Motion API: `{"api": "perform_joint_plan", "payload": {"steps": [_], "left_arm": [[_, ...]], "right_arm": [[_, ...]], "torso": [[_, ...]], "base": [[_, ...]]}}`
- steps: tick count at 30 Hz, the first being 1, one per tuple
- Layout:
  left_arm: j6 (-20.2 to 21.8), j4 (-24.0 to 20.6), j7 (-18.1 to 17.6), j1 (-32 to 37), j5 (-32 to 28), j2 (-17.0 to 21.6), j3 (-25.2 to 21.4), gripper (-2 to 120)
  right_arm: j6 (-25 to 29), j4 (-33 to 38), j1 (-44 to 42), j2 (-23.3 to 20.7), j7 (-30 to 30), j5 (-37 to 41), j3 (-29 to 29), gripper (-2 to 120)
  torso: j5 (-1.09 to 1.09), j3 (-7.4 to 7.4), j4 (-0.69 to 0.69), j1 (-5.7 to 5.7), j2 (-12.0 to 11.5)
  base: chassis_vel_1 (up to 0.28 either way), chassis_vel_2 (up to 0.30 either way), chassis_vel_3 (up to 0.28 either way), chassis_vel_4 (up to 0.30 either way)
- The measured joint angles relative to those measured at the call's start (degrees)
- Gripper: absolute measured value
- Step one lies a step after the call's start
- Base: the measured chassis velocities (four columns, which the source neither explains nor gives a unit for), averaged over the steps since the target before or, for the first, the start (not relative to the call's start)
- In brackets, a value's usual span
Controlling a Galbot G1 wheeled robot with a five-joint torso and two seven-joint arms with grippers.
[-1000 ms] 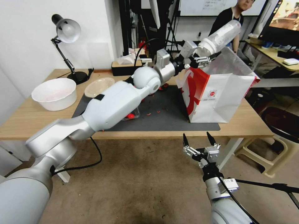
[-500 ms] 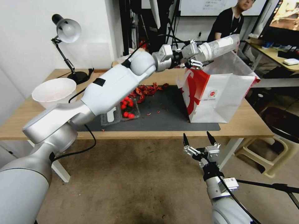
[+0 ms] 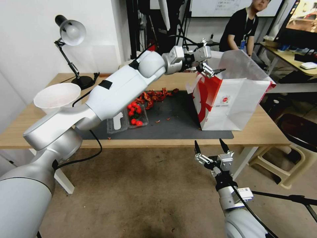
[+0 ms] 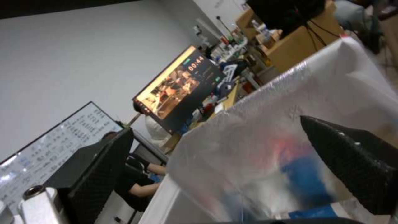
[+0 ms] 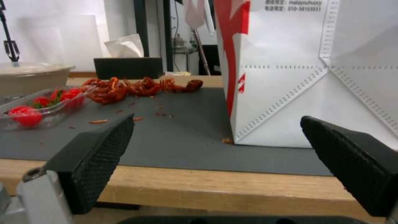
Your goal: Pick up the trash from the table and place it into the takeout bag.
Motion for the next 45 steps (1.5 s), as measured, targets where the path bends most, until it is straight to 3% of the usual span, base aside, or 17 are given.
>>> {"api": "perform_joint_plan", "payload": {"steps": [4,6,7,8,10,11,13,14,15,16,17,18,19,22,27,35,45], "left_arm": [[1.5,-2.6,-3.0,1.9,-2.5,1.2,-0.6,100],[2.8,-5.4,-7.8,4.1,-5.4,2.5,-1.0,100],[3.8,-7.4,-13.0,5.9,-6.9,3.3,-1.5,100],[3.8,-7.4,-13.0,5.9,-6.9,3.3,-1.5,100],[7.5,-11.7,-23.3,9.5,-8.5,4.4,-2.9,100],[7.5,-11.7,-23.3,9.5,-8.5,4.4,-2.9,100],[13.4,-17.3,-35.5,13.5,-8.8,5.1,-4.4,100],[13.4,-17.3,-35.5,13.5,-8.8,5.1,-4.4,100],[14.9,-18.4,-38.4,14.2,-8.8,5.2,-4.7,100],[18.3,-20.9,-45.1,15.9,-8.7,5.6,-5.3,100],[20.5,-22.4,-49.0,16.8,-8.6,5.8,-5.6,100],[24.7,-24.9,-56.7,18.5,-8.9,6.3,-6.3,100],[24.7,-24.9,-56.7,18.5,-8.9,6.3,-6.3,100],[30.1,-28.3,-67.6,21.0,-10.5,7.2,-7.9,100],[33.7,-32.7,-73.0,26.0,-10.6,9.8,-11.6,100],[33.2,-37.3,-72.9,36.2,-9.0,14.5,-18.7,100],[31.4,-42.3,-71.3,48.9,-5.7,17.0,-26.6,100]], "right_arm": [[0.0,-0.1,0.1,0.1,0.0,0.0,-0.2,100],[0.0,-0.1,0.1,0.2,0.0,0.0,-0.2,100],[0.0,-0.1,0.1,0.2,0.0,0.0,-0.2,100],[0.0,-0.1,0.1,0.2,0.0,0.0,-0.2,100],[0.0,-0.1,-0.2,0.3,0.0,-0.1,0.0,100],[0.0,-0.1,-0.2,0.3,0.0,-0.1,0.0,100],[0.0,-0.1,-0.3,0.5,0.0,-0.2,0.0,100],[0.0,-0.1,-0.3,0.5,0.0,-0.2,0.0,100],[0.0,-0.1,-0.3,0.5,0.0,-0.2,0.0,100],[-0.1,-0.1,-0.2,0.5,0.1,-0.2,-0.1,100],[-0.1,-0.1,-0.2,0.5,0.1,-0.2,-0.1,100],[-0.2,-0.1,-0.1,0.5,0.2,-0.2,-0.1,100],[-0.2,-0.1,-0.1,0.5,0.2,-0.2,-0.1,100],[-0.3,-0.1,-0.1,0.2,0.3,-0.2,-0.1,100],[-0.4,-0.1,-0.3,0.1,0.4,-0.2,-0.1,100],[-0.5,-0.1,-0.1,0.4,0.3,-0.3,-0.6,100],[-0.6,-0.3,0.3,0.4,0.3,-0.3,-1.3,100]], "torso": [[0.0,0.0,-0.02,0.0,0.0],[0.0,0.0,0.0,0.0,0.0],[0.0,0.0,0.0,0.0,0.0],[0.0,0.0,0.0,0.0,0.0],[0.0,0.0,0.0,0.0,0.0],[0.0,0.0,0.0,0.0,0.0],[-0.01,0.0,-0.01,0.0,0.0],[-0.01,0.0,-0.01,0.0,0.0],[-0.01,0.0,-0.01,-0.01,0.0],[0.0,0.0,-0.02,0.0,0.0],[0.0,0.0,-0.01,-0.01,0.0],[-0.01,0.0,0.0,0.0,0.0],[-0.01,0.0,0.0,0.0,0.0],[0.0,0.0,-0.01,0.0,0.0],[0.0,-0.01,0.0,0.0,0.0],[0.0,-0.01,0.0,0.0,0.0],[0.0,-0.01,0.0,0.0,0.0]], "base": [[0.0,0.0,0.0,0.0],[0.0,0.0,0.0,0.0],[0.0,0.0,0.0,0.0],[0.0,0.0,0.0,0.0],[0.0,0.0,0.0,0.0],[0.0,0.0,0.0,0.0],[0.0,0.0,0.0,0.0],[0.0,0.0,0.0,0.0],[0.0,0.0,0.0,0.0],[0.0,0.0,0.0,0.0],[0.0,0.0,0.0,0.0],[0.0,0.0,0.0,0.0],[0.0,0.0,0.0,0.0],[0.0,0.0,0.0,0.0],[0.0,0.0,0.0,0.0],[0.0,0.0,0.0,0.0],[0.0,0.0,0.0,0.0]]}}
